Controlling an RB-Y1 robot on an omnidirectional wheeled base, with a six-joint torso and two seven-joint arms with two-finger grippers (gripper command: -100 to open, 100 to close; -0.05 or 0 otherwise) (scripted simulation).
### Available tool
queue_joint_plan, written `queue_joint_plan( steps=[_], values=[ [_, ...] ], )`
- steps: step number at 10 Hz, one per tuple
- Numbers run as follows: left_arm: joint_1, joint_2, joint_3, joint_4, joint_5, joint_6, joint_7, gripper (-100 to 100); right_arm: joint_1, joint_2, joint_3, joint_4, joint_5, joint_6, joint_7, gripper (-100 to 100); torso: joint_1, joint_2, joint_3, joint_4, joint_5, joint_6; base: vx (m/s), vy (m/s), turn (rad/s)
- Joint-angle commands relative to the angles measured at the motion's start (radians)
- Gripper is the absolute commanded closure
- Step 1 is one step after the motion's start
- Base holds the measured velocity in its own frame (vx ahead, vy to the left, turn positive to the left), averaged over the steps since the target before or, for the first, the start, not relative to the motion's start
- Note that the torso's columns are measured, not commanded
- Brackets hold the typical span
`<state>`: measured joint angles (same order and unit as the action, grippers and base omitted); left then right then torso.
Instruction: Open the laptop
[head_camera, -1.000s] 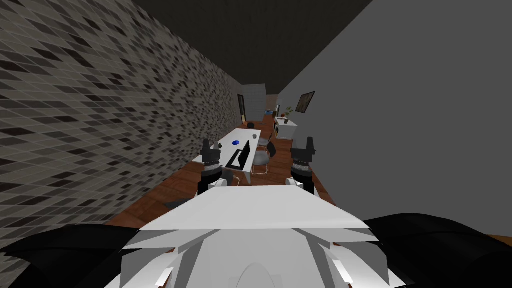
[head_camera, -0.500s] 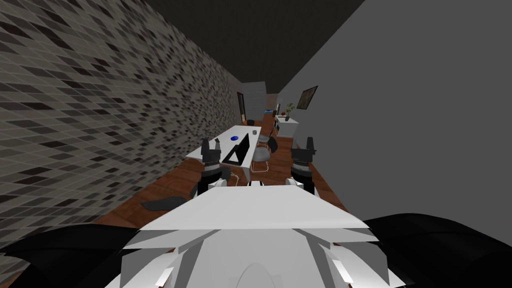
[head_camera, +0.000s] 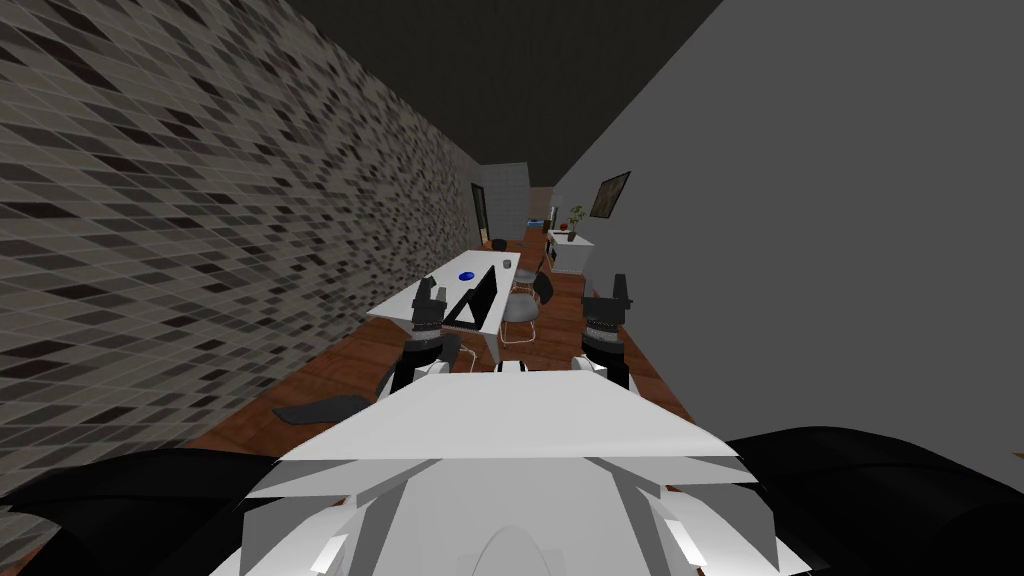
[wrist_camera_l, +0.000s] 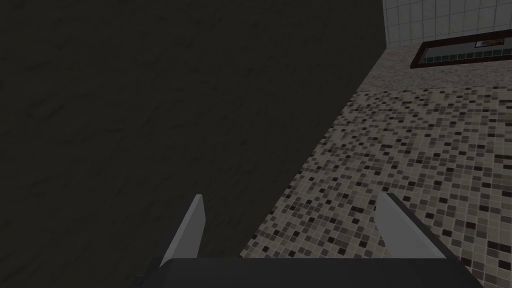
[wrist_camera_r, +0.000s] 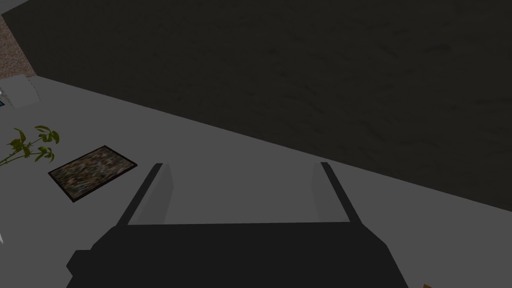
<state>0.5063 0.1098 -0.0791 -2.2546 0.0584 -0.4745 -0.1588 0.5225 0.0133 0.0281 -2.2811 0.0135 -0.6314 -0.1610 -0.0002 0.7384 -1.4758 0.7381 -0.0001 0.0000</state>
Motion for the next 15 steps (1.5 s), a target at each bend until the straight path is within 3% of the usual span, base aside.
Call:
queue_joint_plan(
  steps=[1, 9, 15],
  values=[
    [-0.005, 0.023, 0.005, 0.008, -0.011, 0.048, 0.004, -100, 0.000, 0.000, 0.000, 0.000, 0.000, 0.000, 0.000, 0, 0.000, 0.000, 0.000, 0.000, 0.000, 0.000, -0.018, -0.008, -0.029],
    [-0.013, 0.029, 0.002, 0.027, -0.056, 0.206, 0.007, -100, 0.000, 0.000, 0.000, 0.000, 0.000, 0.000, 0.000, 0, 0.000, 0.000, 0.000, 0.000, 0.000, 0.000, -0.017, -0.007, -0.045],
    [-0.019, 0.092, 0.000, 0.042, -0.094, 0.335, 0.009, -100, 0.000, 0.000, 0.000, 0.000, 0.000, 0.000, 0.000, 0, 0.000, 0.000, 0.000, 0.000, 0.000, 0.000, -0.019, -0.010, -0.047]
  ],
)
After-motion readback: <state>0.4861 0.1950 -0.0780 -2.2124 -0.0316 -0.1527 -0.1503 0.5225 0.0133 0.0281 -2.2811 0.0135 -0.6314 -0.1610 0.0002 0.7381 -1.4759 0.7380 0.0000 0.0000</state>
